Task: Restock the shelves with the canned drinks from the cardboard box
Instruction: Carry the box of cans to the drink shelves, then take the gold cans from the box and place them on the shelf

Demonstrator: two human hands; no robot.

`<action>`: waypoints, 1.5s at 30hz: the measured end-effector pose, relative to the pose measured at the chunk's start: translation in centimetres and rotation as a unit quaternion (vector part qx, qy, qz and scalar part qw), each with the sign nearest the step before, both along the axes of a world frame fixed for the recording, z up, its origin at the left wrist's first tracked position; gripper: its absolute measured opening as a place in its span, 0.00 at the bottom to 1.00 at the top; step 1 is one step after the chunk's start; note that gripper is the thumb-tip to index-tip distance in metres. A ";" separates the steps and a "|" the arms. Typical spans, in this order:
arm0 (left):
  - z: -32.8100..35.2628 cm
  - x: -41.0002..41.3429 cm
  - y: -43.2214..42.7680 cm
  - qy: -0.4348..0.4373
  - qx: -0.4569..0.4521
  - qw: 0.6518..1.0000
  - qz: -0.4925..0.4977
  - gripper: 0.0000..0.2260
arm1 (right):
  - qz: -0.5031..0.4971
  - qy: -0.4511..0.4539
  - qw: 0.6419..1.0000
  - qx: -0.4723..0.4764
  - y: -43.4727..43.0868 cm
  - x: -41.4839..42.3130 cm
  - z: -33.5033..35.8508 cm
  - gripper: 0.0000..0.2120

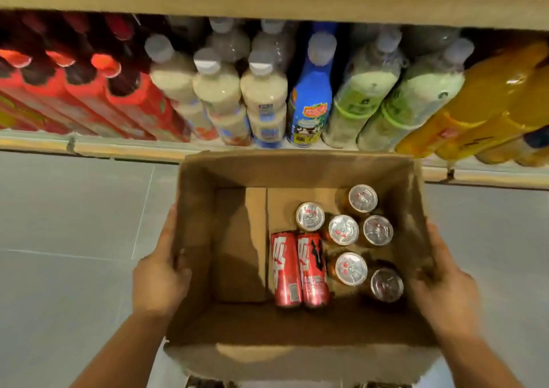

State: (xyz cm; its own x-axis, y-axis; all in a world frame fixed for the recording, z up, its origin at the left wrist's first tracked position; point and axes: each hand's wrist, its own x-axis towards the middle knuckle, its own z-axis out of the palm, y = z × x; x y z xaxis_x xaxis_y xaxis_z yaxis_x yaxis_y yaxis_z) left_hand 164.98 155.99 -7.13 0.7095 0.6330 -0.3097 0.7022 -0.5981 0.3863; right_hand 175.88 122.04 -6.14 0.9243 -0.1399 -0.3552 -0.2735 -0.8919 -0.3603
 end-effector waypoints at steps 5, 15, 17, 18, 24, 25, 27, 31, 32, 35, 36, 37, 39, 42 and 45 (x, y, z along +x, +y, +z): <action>-4.2 0.6 -0.4 -0.001 -0.019 1.000 0.015 0.36 | -0.002 0.016 1.000 0.003 0.1 0.4 -5.0 0.39; -9.2 2.9 -0.5 0.001 0.004 0.999 0.048 0.35 | -0.034 0.020 0.998 0.040 0.8 0.4 -9.7 0.39; -9.5 2.9 -0.7 -0.001 0.006 0.998 0.057 0.35 | -0.040 0.019 0.998 0.050 0.7 0.3 -9.9 0.38; -9.5 2.7 -0.8 0.001 0.008 0.998 0.061 0.35 | -0.036 0.017 0.998 0.048 0.6 0.2 -10.0 0.38; -10.4 1.0 -2.3 0.029 0.014 0.998 0.053 0.35 | -0.031 0.053 0.998 0.035 -0.4 -1.7 -11.6 0.37; -10.7 0.9 -2.3 0.033 0.020 0.998 0.049 0.35 | -0.031 0.060 0.997 0.037 -0.5 -2.1 -11.9 0.37; -11.2 0.7 -2.1 0.041 0.034 0.997 0.047 0.34 | -0.033 0.066 0.997 0.029 -0.6 -2.6 -12.6 0.37; -11.6 0.3 -2.1 0.052 0.060 0.997 0.022 0.35 | -0.021 0.060 0.998 0.010 -0.7 -3.0 -12.9 0.37; -11.8 0.3 -2.1 0.061 0.057 0.996 0.020 0.36 | -0.012 0.069 0.998 0.006 -0.7 -3.0 -12.9 0.37; -12.0 0.6 -2.7 0.077 0.076 0.993 0.041 0.41 | -0.007 0.086 0.996 0.021 -0.1 -3.0 -12.8 0.40; -12.0 0.6 -3.0 0.070 0.114 0.991 0.020 0.41 | 0.013 0.036 0.999 0.007 0.0 -3.1 -12.7 0.41; -11.9 0.6 -3.6 0.062 0.148 0.987 -0.026 0.40 | 0.051 -0.035 0.998 -0.018 0.2 -3.2 -12.4 0.40; -11.8 0.6 -5.6 0.039 0.157 0.976 -0.147 0.36 | 0.118 -0.159 0.979 -0.045 0.4 -3.5 -11.8 0.32; -11.8 0.8 -10.3 0.035 0.043 0.953 -0.298 0.32 | 0.205 -0.055 0.976 -0.056 1.6 -4.3 -10.9 0.20; -13.1 1.4 -15.1 0.112 -0.084 0.925 -0.352 0.34 | 0.249 0.162 0.947 -0.123 2.0 -5.2 -12.7 0.27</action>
State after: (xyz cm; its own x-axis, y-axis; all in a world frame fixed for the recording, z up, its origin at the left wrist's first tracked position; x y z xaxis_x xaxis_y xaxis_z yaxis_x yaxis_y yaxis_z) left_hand 166.40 140.87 -20.27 0.8334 -0.0328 -0.5517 0.2351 -0.8824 0.4077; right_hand 170.72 124.02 -18.84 0.7449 0.1689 -0.6454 0.1418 -0.9854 -0.0942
